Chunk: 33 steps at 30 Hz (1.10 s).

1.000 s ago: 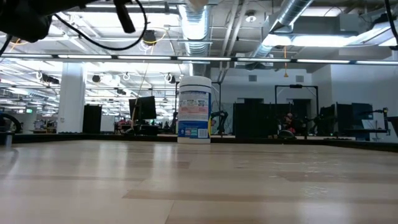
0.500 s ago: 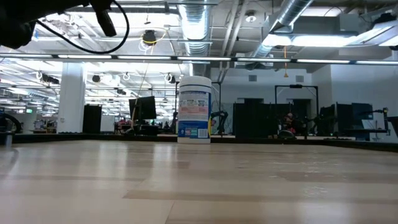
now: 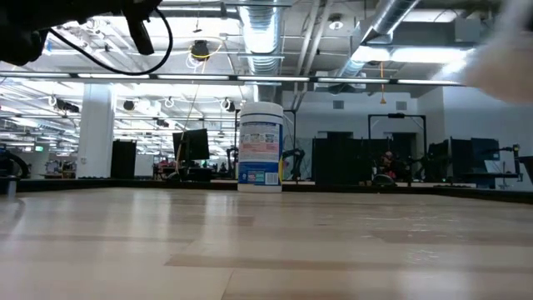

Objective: Pick & Place Travel size toiletries
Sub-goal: Put the white cotton swab pack into the top black bin

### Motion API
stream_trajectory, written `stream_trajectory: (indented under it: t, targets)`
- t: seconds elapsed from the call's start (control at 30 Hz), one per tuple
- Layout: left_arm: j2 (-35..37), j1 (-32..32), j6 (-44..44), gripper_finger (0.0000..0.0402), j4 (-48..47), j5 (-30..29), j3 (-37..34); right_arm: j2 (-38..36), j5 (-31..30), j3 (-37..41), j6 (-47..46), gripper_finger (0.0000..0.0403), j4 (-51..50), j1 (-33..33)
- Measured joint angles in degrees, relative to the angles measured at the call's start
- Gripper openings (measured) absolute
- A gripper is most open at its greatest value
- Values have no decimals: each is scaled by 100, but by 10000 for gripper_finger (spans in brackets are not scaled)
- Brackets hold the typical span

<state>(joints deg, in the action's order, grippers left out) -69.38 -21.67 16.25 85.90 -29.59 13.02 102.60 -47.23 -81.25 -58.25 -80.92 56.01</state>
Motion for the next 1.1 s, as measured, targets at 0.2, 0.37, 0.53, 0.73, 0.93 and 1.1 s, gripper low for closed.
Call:
stream_trajectory:
  t: [0.2,0.37,0.53,0.73,0.93,1.1]
  targets:
    - [0,40,-321,76,-16,-261,4,309,552,-4,-893,2,-95,508]
    - [0,237,-435,76,-16,-243,4,821,692,-4,-1693,2,-500,751]
    - [0,397,-444,76,-13,79,7,1327,1400,-4,-1939,6,-553,732]
    - [0,569,-444,76,-10,309,9,1488,1716,-178,-1809,7,-328,812]
    - [0,639,-440,76,-5,311,9,1478,1631,-474,-1903,9,-496,981]
    - [0,639,-423,76,-1,318,9,1480,1706,-479,-2396,36,-827,1038]
